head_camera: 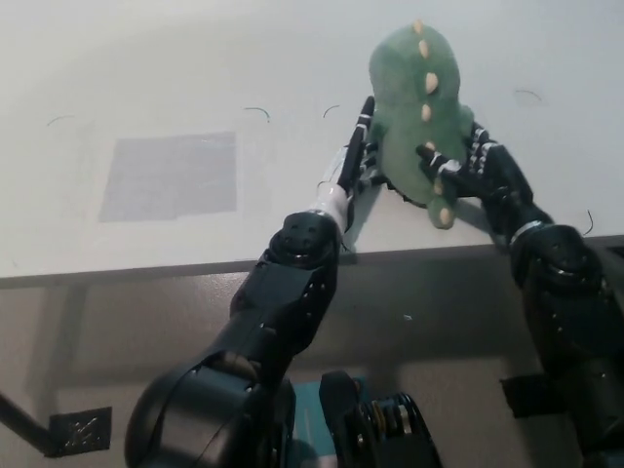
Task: Use both hands to pick up a dinasour on the right side and move it to the left side
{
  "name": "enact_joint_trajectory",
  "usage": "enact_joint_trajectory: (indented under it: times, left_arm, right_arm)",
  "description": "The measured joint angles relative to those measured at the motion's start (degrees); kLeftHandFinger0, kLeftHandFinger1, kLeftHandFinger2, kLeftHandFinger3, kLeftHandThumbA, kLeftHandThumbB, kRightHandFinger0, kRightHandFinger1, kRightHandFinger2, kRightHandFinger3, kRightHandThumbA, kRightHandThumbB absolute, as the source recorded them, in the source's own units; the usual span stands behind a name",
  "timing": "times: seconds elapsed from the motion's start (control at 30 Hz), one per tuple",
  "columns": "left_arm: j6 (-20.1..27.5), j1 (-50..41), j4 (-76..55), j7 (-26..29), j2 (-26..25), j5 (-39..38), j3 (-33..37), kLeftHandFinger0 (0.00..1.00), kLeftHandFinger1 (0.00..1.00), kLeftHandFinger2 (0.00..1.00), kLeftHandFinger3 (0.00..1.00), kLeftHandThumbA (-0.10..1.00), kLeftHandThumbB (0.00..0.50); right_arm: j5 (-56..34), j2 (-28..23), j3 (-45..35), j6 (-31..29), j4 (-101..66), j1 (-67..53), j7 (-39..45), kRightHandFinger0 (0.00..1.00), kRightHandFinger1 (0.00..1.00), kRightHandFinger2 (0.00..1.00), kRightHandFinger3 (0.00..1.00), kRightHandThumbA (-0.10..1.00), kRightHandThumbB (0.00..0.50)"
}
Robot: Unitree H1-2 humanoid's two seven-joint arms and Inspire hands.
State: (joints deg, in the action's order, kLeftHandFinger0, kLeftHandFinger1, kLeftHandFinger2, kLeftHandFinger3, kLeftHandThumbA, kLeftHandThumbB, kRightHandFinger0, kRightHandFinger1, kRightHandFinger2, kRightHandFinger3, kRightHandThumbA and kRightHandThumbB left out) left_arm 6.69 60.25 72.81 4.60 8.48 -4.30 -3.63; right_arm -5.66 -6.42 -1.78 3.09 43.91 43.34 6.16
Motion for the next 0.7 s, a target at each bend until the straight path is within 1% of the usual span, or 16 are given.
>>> enact_joint_trajectory:
  times: [0.07,0.17,0.2,0.23,0.27,0.3,0.33,0.37,0.4,0.43,0.47,0.53,0.57,0.6,0.67,0.7]
  left_arm:
    - [0.9,-1.3,-1.0,0.0,-0.8,-0.1,-0.2,1.00,1.00,1.00,1.00,1.00,0.398]
    - [2.0,-2.6,-2.4,0.1,-2.4,0.0,-0.1,1.00,1.00,1.00,1.00,1.00,0.397]
    - [2.5,-3.2,-3.1,0.1,-3.2,0.1,0.0,1.00,1.00,1.00,1.00,1.00,0.423]
    - [2.8,-3.6,-3.5,0.1,-3.7,0.1,0.0,1.00,1.00,1.00,1.00,1.00,0.410]
    - [3.0,-4.1,-4.4,0.1,-4.2,0.1,0.0,1.00,1.00,1.00,1.00,1.00,0.409]
    - [3.4,-5.0,-5.8,0.1,-5.0,0.1,0.0,1.00,1.00,1.00,1.00,1.00,0.389]
    - [3.5,-5.7,-7.1,0.1,-5.6,0.1,0.0,1.00,1.00,1.00,1.00,1.00,0.409]
    - [3.5,-6.6,-8.6,0.2,-6.1,0.2,0.1,1.00,1.00,1.00,1.00,1.00,0.457]
    - [3.5,-7.0,-9.4,0.2,-6.3,0.3,0.1,1.00,1.00,1.00,1.00,1.00,0.466]
    - [3.5,-7.9,-10.8,0.3,-6.8,0.3,0.1,1.00,1.00,1.00,1.00,1.00,0.466]
    - [3.4,-9.0,-12.6,0.4,-7.2,0.3,0.1,1.00,1.00,1.00,1.00,1.00,0.456]
    - [3.3,-10.7,-15.3,0.7,-7.5,0.3,0.0,1.00,1.00,1.00,1.00,1.00,0.425]
    - [3.2,-11.5,-16.6,0.8,-7.7,0.3,0.0,1.00,1.00,1.00,1.00,1.00,0.413]
    - [3.0,-12.5,-18.3,1.0,-7.8,0.4,0.0,1.00,1.00,1.00,1.00,1.00,0.400]
    - [2.7,-14.2,-21.0,1.3,-8.2,0.5,0.0,1.00,1.00,1.00,1.00,1.00,0.372]
    - [2.5,-14.9,-22.1,1.6,-8.2,0.7,0.0,1.00,1.00,1.00,1.00,1.00,0.373]
  right_arm:
    - [0.2,0.9,0.8,-0.9,0.0,-0.3,-0.1,1.00,1.00,1.00,1.00,1.00,0.221]
    - [0.9,2.1,2.7,-3.1,0.1,-0.3,-0.1,1.00,1.00,1.00,1.00,1.00,0.205]
    - [1.3,2.6,3.6,-3.9,0.1,-0.3,-0.1,1.00,1.00,1.00,1.00,1.00,0.181]
    - [1.5,2.9,4.2,-4.3,0.1,-0.3,-0.1,1.00,1.00,1.00,1.00,1.00,0.151]
    - [1.7,3.2,4.7,-4.8,0.1,-0.3,-0.1,1.00,1.00,1.00,1.00,1.00,0.150]
    - [2.3,3.8,5.9,-5.3,0.0,-0.3,-0.1,1.00,1.00,1.00,1.00,1.00,0.138]
    - [2.4,4.2,6.5,-5.4,-0.3,-0.3,-0.1,1.00,1.00,1.00,1.00,1.00,0.137]
    - [2.4,4.8,6.8,-5.0,-1.2,-0.4,0.0,1.00,1.00,1.00,1.00,1.00,0.150]
    - [2.4,5.0,6.9,-4.9,-1.5,-0.4,0.0,1.00,1.00,1.00,1.00,1.00,0.150]
    - [2.5,5.7,7.3,-4.6,-2.3,-0.4,0.1,1.00,1.00,1.00,1.00,1.00,0.134]
    - [2.6,6.3,7.9,-4.6,-2.9,-0.4,0.1,1.00,1.00,1.00,1.00,1.00,0.101]
    - [2.9,6.8,8.9,-4.7,-3.0,-0.3,0.1,1.00,1.00,1.00,1.00,1.00,0.112]
    - [3.2,6.9,9.4,-4.7,-3.0,-0.3,0.1,1.00,1.00,1.00,1.00,1.00,0.130]
    - [3.6,7.0,9.8,-4.7,-3.1,-0.3,0.1,1.00,1.00,1.00,1.00,1.00,0.115]
    - [3.9,7.5,10.3,-4.7,-3.1,-0.2,0.1,1.00,1.00,1.00,1.00,1.00,0.124]
    - [3.9,7.6,10.4,-4.7,-3.1,-0.2,0.2,1.00,1.00,1.00,1.00,1.00,0.123]
